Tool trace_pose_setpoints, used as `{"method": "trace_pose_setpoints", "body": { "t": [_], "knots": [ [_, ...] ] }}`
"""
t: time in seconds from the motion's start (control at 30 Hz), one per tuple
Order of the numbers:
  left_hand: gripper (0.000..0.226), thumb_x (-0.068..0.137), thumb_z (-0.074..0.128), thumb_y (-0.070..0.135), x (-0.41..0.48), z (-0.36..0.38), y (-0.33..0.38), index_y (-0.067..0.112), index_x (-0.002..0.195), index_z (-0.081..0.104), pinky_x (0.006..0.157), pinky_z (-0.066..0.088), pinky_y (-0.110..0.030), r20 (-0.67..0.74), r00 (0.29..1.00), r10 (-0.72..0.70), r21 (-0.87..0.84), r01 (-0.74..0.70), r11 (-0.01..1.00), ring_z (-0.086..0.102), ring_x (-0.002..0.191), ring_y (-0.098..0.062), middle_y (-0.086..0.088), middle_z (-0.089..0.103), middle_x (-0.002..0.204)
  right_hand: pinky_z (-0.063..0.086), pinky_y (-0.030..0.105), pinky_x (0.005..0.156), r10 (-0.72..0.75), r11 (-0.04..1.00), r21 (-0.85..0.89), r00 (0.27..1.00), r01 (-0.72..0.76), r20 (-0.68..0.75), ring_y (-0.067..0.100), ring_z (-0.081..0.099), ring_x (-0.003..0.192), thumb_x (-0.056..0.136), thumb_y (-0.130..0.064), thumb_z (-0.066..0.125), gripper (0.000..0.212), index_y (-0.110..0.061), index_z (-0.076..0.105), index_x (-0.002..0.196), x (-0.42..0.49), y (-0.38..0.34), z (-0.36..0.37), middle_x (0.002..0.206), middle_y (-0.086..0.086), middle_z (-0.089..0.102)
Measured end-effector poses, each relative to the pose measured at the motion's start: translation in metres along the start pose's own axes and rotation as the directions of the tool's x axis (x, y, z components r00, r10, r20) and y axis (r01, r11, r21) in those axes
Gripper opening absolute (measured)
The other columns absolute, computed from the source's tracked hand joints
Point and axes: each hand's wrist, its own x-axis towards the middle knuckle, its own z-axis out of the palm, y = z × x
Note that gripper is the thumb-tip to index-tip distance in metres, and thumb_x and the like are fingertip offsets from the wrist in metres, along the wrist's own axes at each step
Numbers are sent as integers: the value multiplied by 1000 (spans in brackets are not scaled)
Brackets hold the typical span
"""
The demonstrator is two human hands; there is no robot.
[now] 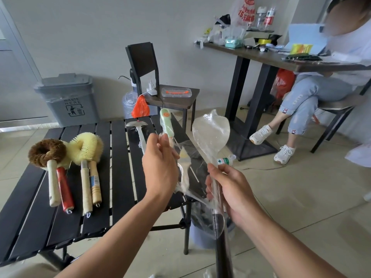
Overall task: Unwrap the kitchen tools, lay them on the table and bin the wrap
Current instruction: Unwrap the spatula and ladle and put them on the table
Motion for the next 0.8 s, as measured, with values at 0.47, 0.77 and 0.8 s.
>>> {"method": "trace_pose_setpoints", "body": {
  "t": [0.47,0.77,0.8],
  "knots": [
    [34,114,39,39,36,-25,2,21,86,48,49,37,-34,171,983,66,564,-153,812,58,58,-22,-1,62,67,52,29,49,-230,878,-425,973,219,25,13,59,57,103,-39,68,30,-12,65,92,9,-16,-16,65,-6,63],
    [36,114,41,41,44,-32,4,15,94,54,51,39,-34,204,975,84,495,-177,851,59,53,-16,-1,66,68,53,28,51,-214,912,-346,975,220,57,15,58,55,97,-36,78,26,-13,68,90,8,-17,-19,65,-2,64],
    [35,114,42,41,46,-33,4,16,93,55,50,37,-32,195,976,98,498,-185,847,56,51,-10,1,64,66,54,28,52,-205,914,-344,977,215,65,15,59,55,99,-33,76,24,-12,67,89,8,-18,-20,66,-1,64]
  ]
}}
